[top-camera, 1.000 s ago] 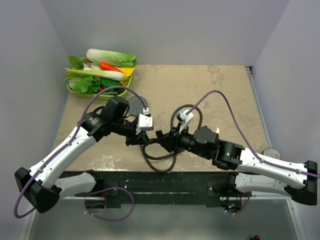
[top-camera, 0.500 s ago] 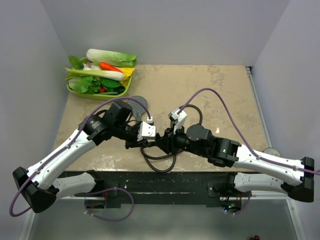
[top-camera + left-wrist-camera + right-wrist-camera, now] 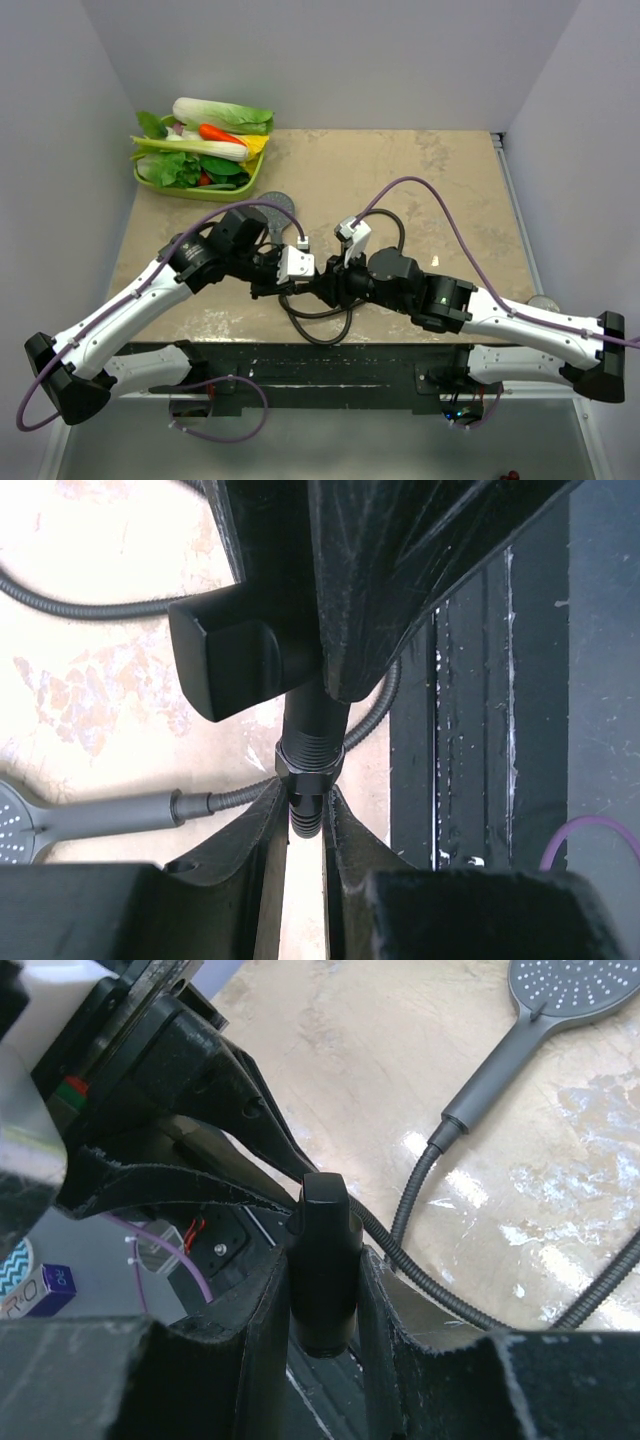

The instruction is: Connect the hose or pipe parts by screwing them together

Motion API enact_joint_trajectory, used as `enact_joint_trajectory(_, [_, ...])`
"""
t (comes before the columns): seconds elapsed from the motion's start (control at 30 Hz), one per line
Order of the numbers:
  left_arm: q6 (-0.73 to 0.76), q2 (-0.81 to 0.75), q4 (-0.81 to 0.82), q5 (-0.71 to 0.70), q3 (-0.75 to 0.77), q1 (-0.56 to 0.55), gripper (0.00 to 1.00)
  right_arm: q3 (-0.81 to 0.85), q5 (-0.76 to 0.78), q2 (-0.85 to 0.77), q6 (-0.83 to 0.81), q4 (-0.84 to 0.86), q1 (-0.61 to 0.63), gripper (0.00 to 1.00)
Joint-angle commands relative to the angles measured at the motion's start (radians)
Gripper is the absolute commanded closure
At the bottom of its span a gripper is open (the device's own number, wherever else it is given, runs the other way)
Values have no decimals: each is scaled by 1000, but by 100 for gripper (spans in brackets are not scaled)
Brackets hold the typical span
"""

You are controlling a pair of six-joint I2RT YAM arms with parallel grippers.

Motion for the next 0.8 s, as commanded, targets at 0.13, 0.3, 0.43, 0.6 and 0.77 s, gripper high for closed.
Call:
enact_joint_trajectory(0.13, [17,-33,196,7,55,-62,100,-3,-66,91,158,14,15,100])
enact_joint_trajectory(0.3, [31,-40,191,-17,41,-82,100,-16,-81,97,200,17,5,100])
enact_joint_trajectory(0.43, [26,-47,203,-26,31,-84,100,-58,-80,83,290,17,-21,100])
enact_joint_trajectory(0.6, [23,-42,209,-42,37,-85,100,-186,-139,36,440,155,-74,100])
enact_joint_trajectory(0.77, [37,-40,200,-56,37,-91,100,-260,-193,20,557,212,-105,100])
